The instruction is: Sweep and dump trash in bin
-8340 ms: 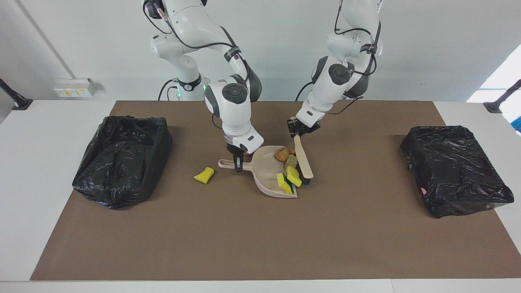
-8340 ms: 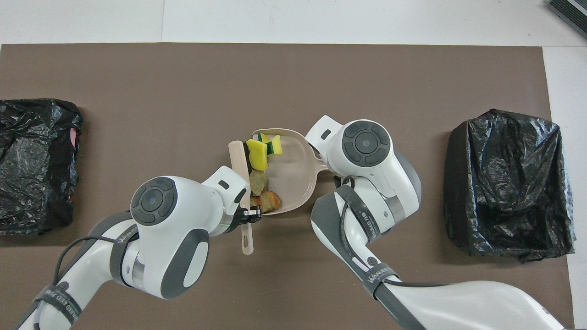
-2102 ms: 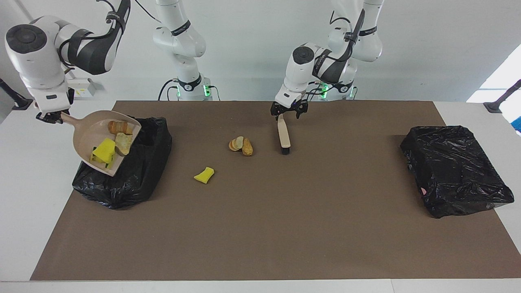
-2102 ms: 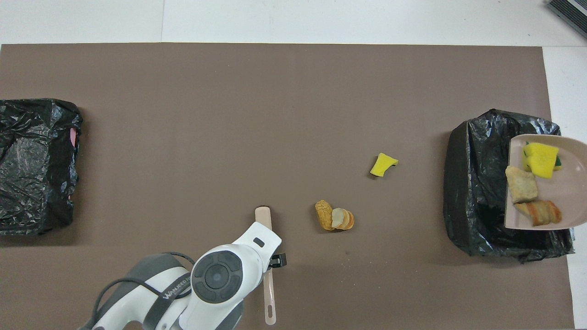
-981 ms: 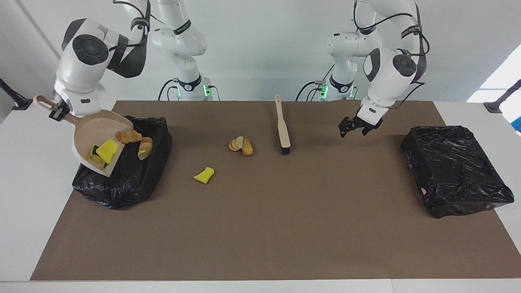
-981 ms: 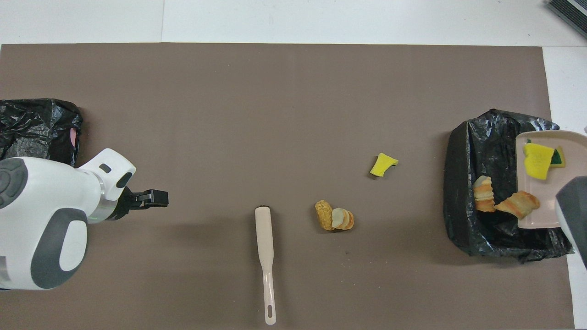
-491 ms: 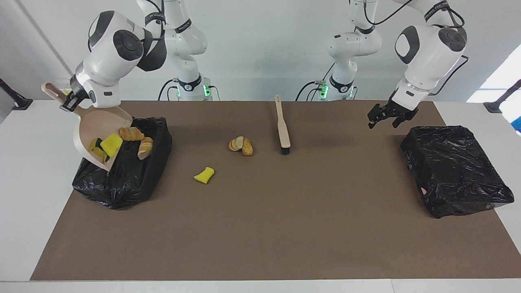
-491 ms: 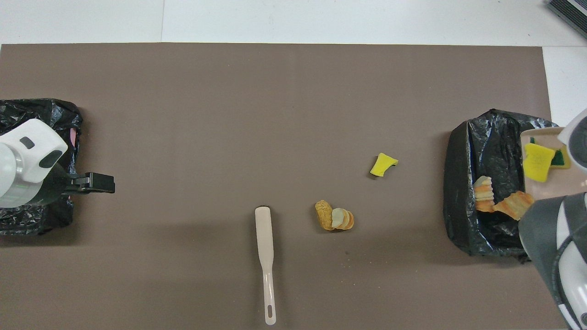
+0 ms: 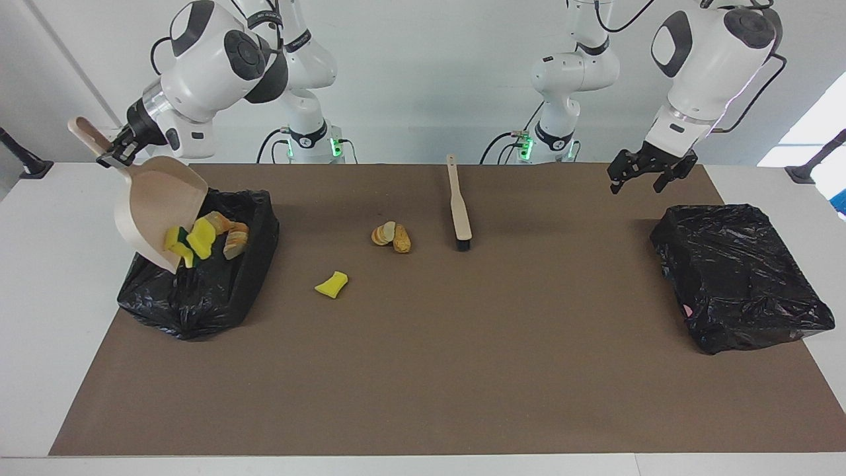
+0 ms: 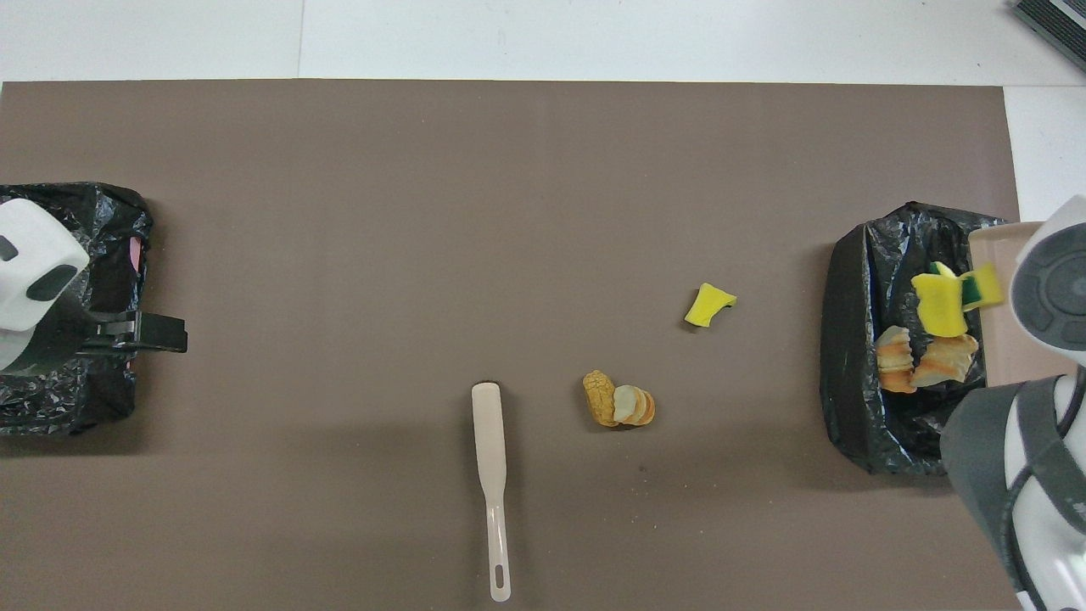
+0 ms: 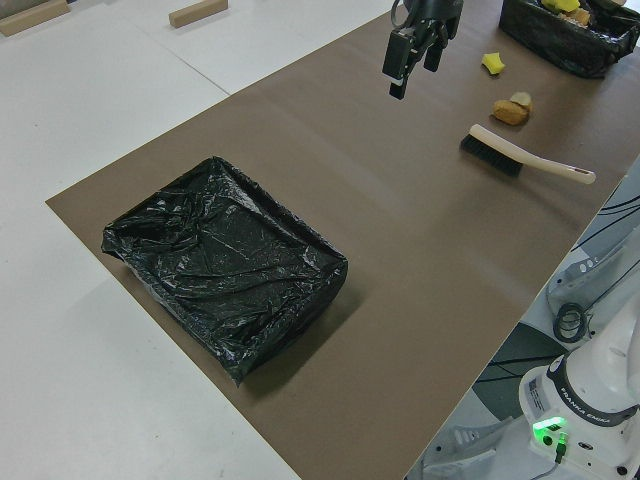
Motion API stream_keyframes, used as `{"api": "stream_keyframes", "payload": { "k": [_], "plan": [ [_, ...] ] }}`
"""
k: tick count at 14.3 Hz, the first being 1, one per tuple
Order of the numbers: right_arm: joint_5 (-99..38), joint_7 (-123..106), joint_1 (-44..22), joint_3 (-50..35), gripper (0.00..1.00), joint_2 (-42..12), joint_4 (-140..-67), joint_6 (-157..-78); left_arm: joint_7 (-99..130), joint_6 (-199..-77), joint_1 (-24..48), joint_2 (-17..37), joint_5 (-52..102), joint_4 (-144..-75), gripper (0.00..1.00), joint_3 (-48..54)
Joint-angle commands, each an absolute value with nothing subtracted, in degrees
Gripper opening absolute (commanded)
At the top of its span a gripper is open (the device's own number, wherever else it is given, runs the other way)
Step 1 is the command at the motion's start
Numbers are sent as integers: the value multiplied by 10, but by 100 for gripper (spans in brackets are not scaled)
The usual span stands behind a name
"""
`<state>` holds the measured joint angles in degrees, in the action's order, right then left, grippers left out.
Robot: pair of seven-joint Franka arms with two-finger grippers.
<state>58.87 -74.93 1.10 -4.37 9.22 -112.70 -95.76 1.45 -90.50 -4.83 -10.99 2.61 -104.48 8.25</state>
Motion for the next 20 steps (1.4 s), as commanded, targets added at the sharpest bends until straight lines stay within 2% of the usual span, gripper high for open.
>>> {"api": "stream_keyframes", "payload": {
  "k": [1,4,9,12,15,20],
  "plan": [
    [599,-751,18,-44,0,112,-1141,-956,4,-862,-48,-101,-2,-1005,100,84],
    [523,-815,19,-40,0,106,-1095,-947,-31,-867,-54,-102,-14,-1006,100,85],
    [435,-792,22,-38,0,106,-1078,-929,-57,-871,-48,-81,-11,-1000,100,85],
    [361,-724,38,-37,0,105,-1078,-925,-30,-876,-47,-58,-8,-975,100,86],
    [250,-630,65,-37,0,105,-1079,-916,6,-898,-40,-58,4,-979,100,91],
    [139,-391,58,-43,0,105,-1082,-895,38,-912,-40,-72,19,-1006,100,89]
  ]
}}
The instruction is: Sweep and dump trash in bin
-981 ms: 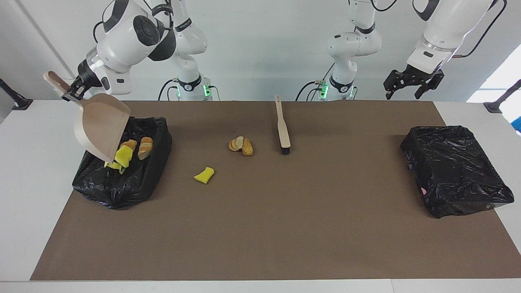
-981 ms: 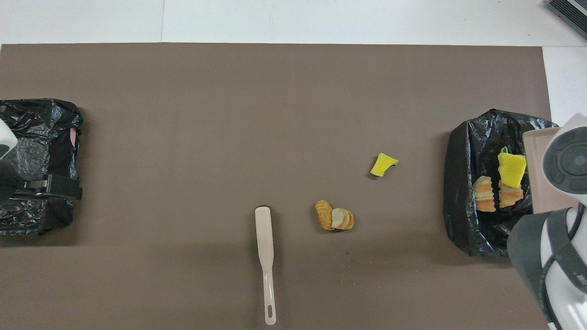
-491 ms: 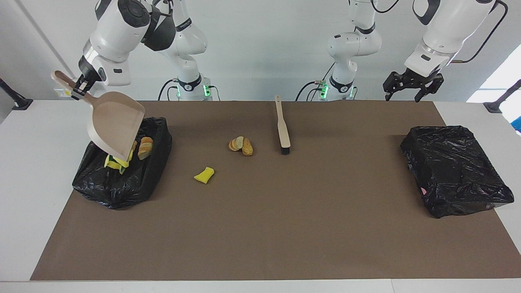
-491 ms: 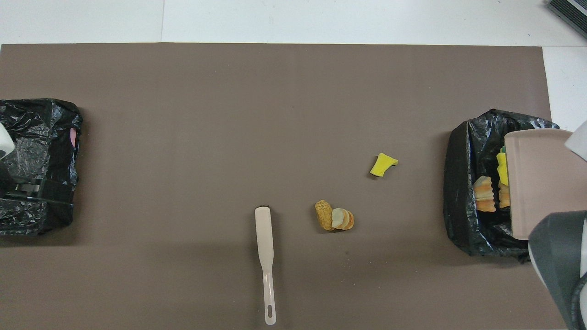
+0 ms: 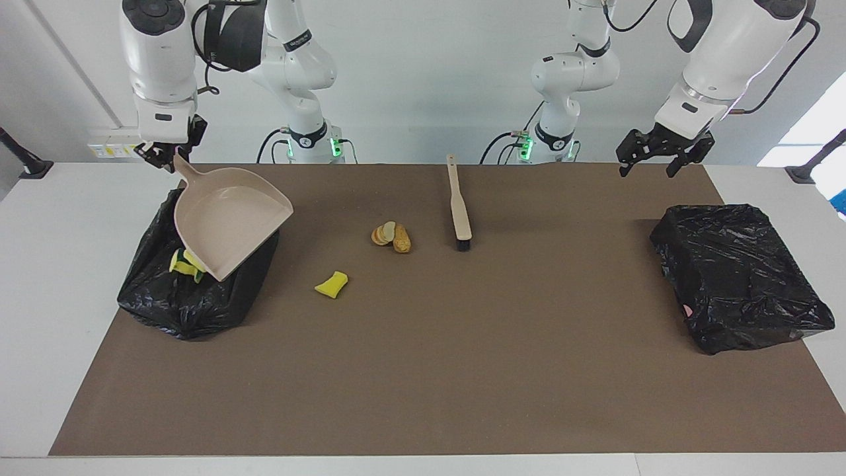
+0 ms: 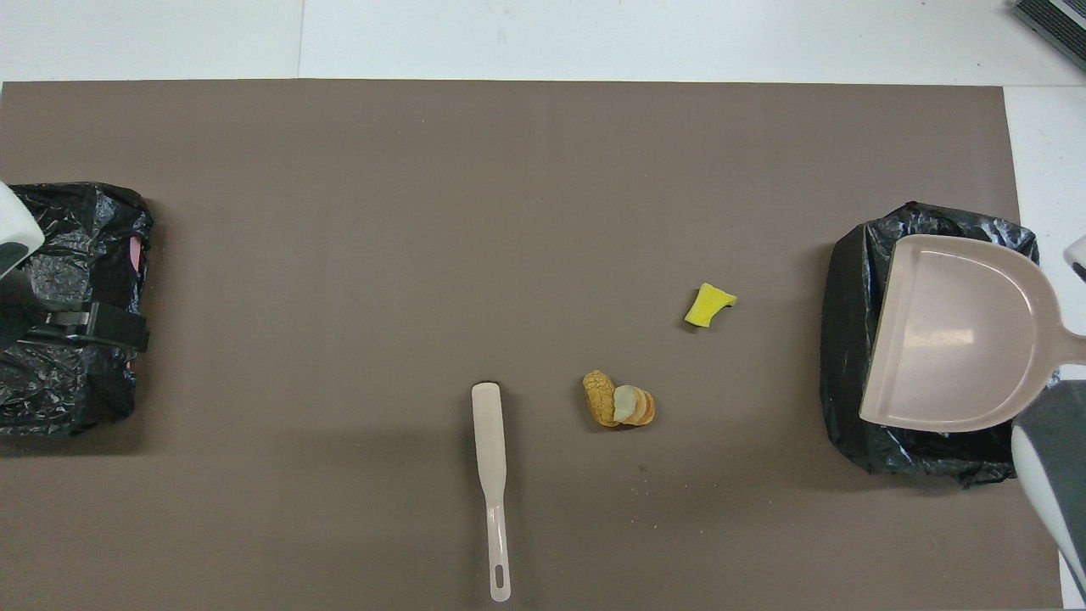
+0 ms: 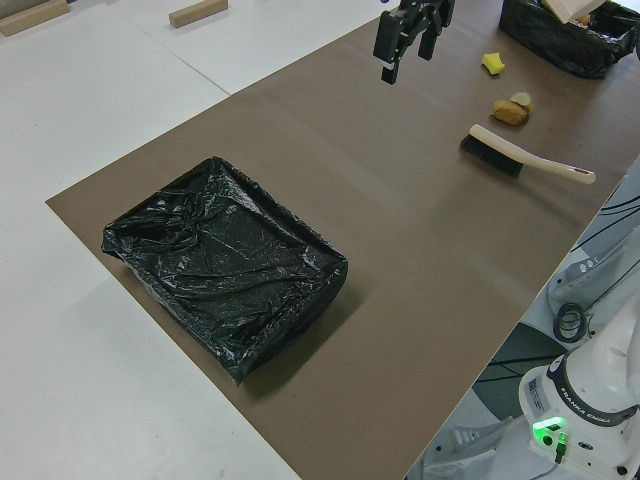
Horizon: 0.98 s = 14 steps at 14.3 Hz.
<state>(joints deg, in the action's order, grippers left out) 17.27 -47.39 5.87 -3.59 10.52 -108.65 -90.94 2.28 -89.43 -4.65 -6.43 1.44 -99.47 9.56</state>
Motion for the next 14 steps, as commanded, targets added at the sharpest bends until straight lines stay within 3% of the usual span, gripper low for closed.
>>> {"api": "stream_keyframes", "payload": {
  "k": [1,8,14],
  "plan": [
    [115,-340,55,-46,0,100,-1082,-896,37,-927,-44,-72,19,-1002,100,89],
    [31,-70,-55,-47,0,52,-1078,-955,39,-930,-47,-77,20,-956,100,86],
    [12,139,-176,-47,0,-61,-995,-1026,32,-904,-49,-89,19,-963,100,85]
  ]
}}
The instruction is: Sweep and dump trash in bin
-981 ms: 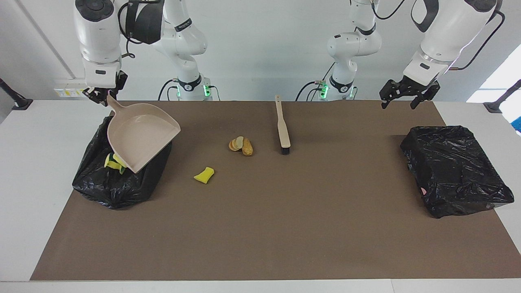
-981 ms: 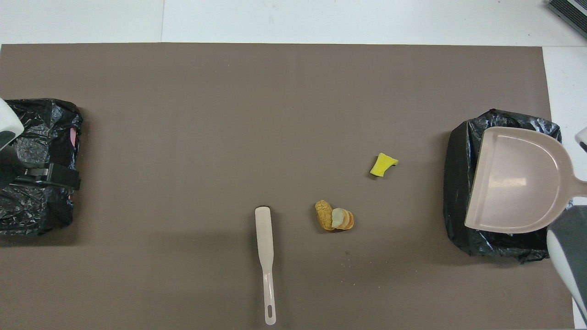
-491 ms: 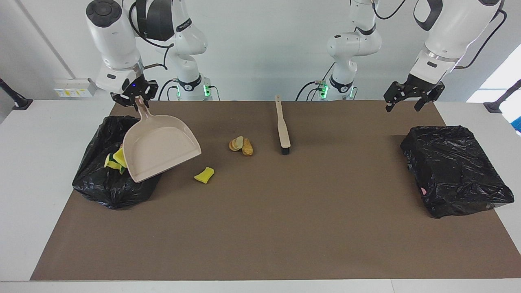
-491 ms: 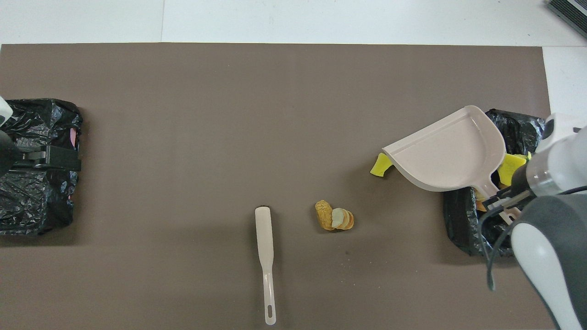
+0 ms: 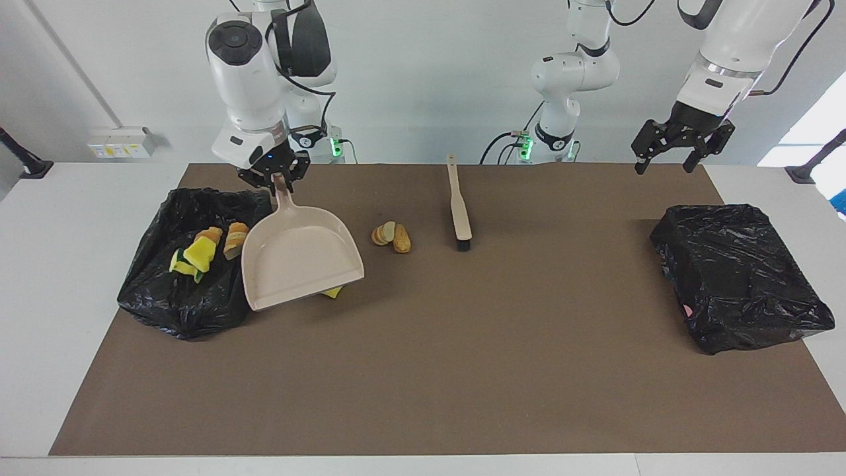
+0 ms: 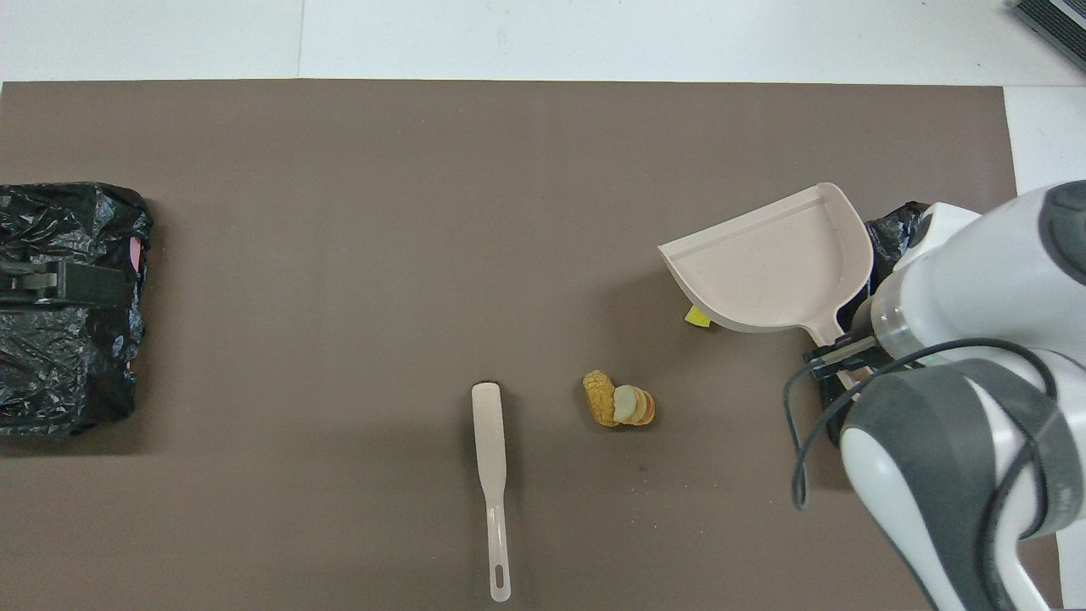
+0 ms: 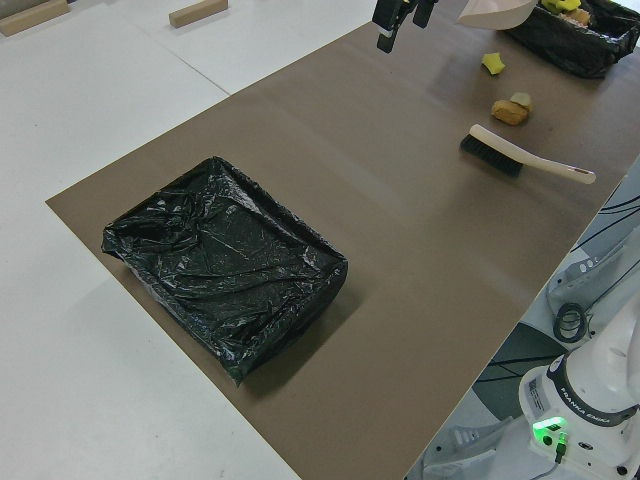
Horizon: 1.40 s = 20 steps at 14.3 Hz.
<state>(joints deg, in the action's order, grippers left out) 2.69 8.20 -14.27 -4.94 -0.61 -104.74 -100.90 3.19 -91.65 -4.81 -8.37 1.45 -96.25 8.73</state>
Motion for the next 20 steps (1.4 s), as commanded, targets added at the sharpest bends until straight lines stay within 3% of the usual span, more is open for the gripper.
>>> {"api": "stream_keyframes", "payload": {
  "k": [1,3,8,11,17,18,20],
  "plan": [
    [4,164,-188,-47,0,-82,-985,-1047,33,-902,-49,-89,19,-963,100,84],
    [-24,185,-206,-47,0,-118,-975,-1085,35,-901,-49,-89,19,-963,100,84],
    [-18,325,-279,-42,0,-270,-827,-1119,36,-896,-49,-90,19,-963,100,83],
    [0,403,-308,-42,0,-338,-782,-1175,35,-894,-50,-90,19,-963,100,83],
    [-3,407,-311,-46,0,-362,-776,-1201,37,-887,-48,-91,19,-964,100,84],
    [0,408,-309,-46,99,-361,-778,-1208,34,-888,-49,-91,19,-964,100,84],
    [-1,407,-313,-46,100,-354,-778,-1208,33,-889,-50,-91,19,-963,100,83]
  ]
}}
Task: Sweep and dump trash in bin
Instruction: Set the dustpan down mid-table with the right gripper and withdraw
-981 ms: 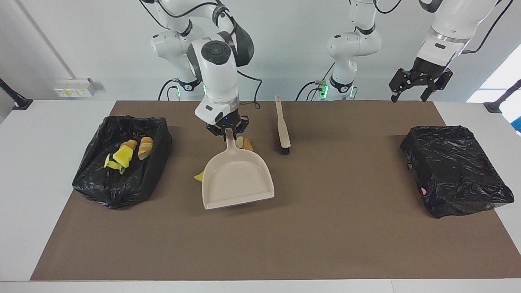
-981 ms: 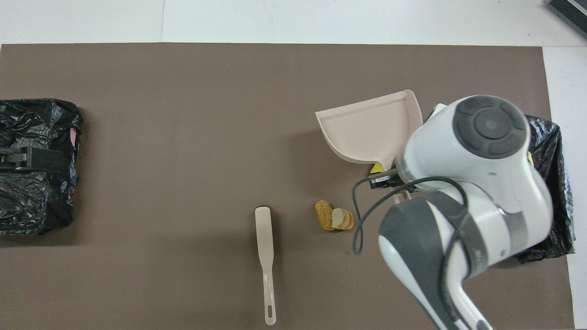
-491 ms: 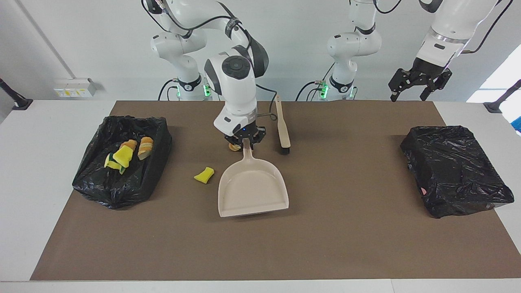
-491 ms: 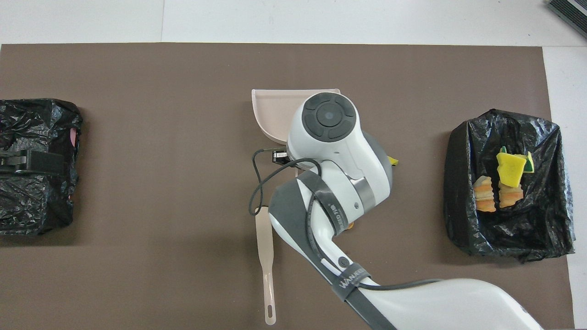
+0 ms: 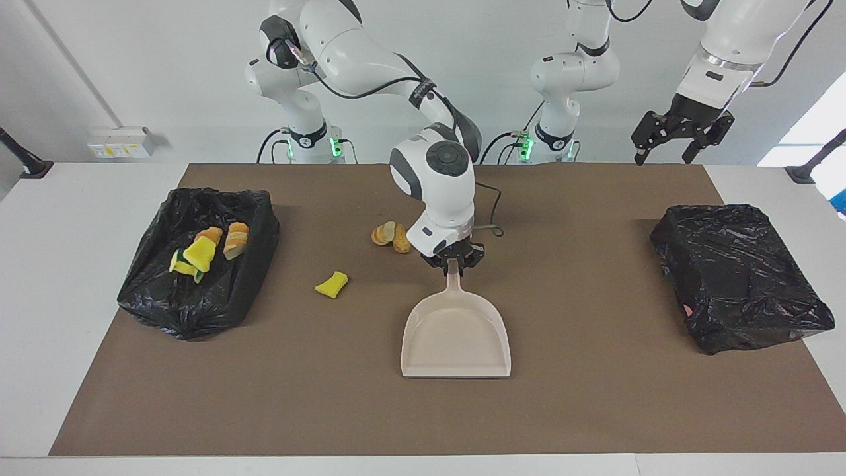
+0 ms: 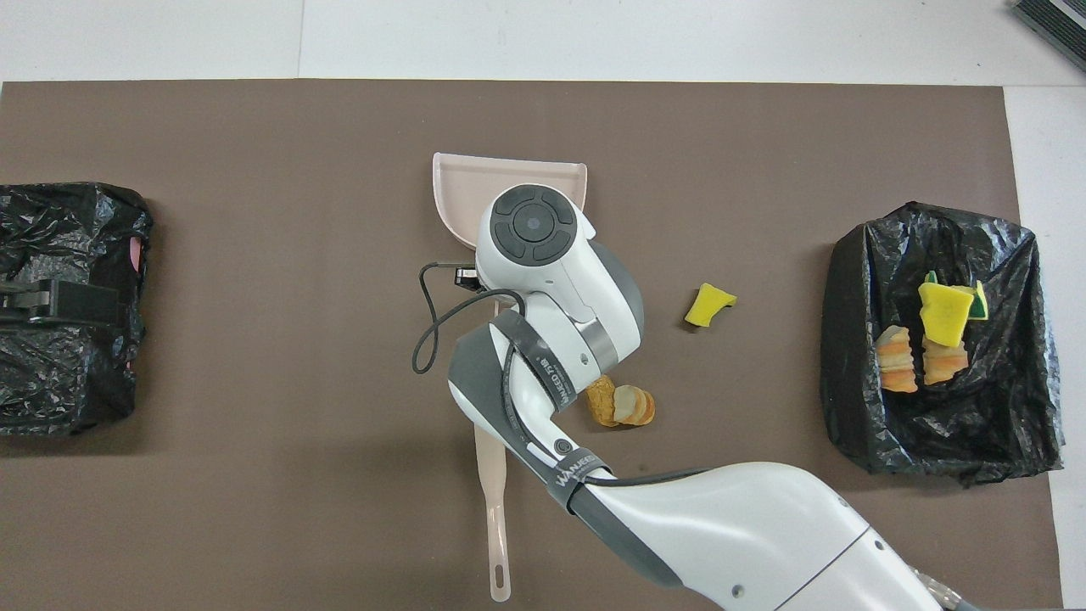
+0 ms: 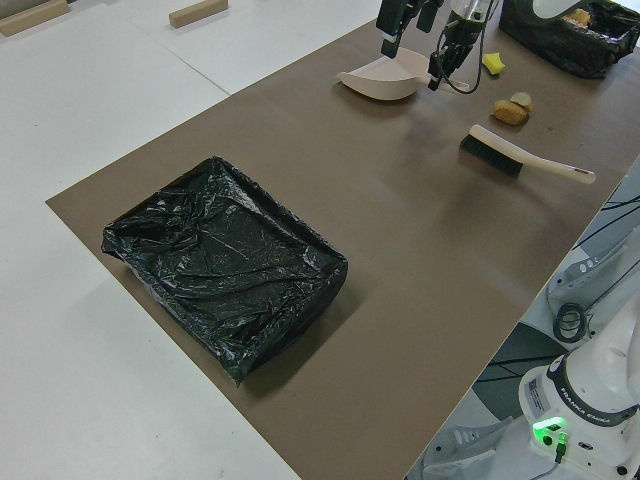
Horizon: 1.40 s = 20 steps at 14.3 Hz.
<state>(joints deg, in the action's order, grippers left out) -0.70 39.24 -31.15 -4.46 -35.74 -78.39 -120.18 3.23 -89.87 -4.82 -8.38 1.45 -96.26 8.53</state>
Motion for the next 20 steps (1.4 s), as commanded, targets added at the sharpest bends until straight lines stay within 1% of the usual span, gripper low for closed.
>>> {"api": "stream_keyframes", "payload": {
  "k": [1,3,6,9,10,12,14,15,17,20],
  "plan": [
    [1,406,-314,-46,100,-349,-777,-1202,33,-889,-50,-91,19,-963,100,83],
    [-2,403,-313,-46,100,-321,-782,-1192,34,-887,-51,-91,19,-964,100,83],
    [-12,396,-307,-50,100,-273,-799,-1145,30,-889,-51,-91,19,-964,100,83],
    [-15,396,-308,-50,100,-233,-844,-1103,29,-894,-53,-91,20,-964,100,83],
    [-39,403,-310,-53,100,-219,-863,-1100,29,-893,-56,-91,20,-965,100,83],
    [-110,410,-314,-54,100,-174,-943,-1108,29,-889,-67,-96,21,-972,100,83],
    [-117,414,-337,-54,100,-133,-1011,-1114,30,-891,-65,-105,21,-988,100,83],
    [-118,417,-342,-54,100,-114,-1046,-1126,31,-892,-63,-107,21,-990,100,83],
    [-126,441,-371,-54,100,-70,-1128,-1180,32,-894,-64,-107,21,-990,100,83],
    [-138,453,-414,-54,100,-9,-1221,-1202,31,-894,-65,-107,21,-990,100,83]
  ]
}}
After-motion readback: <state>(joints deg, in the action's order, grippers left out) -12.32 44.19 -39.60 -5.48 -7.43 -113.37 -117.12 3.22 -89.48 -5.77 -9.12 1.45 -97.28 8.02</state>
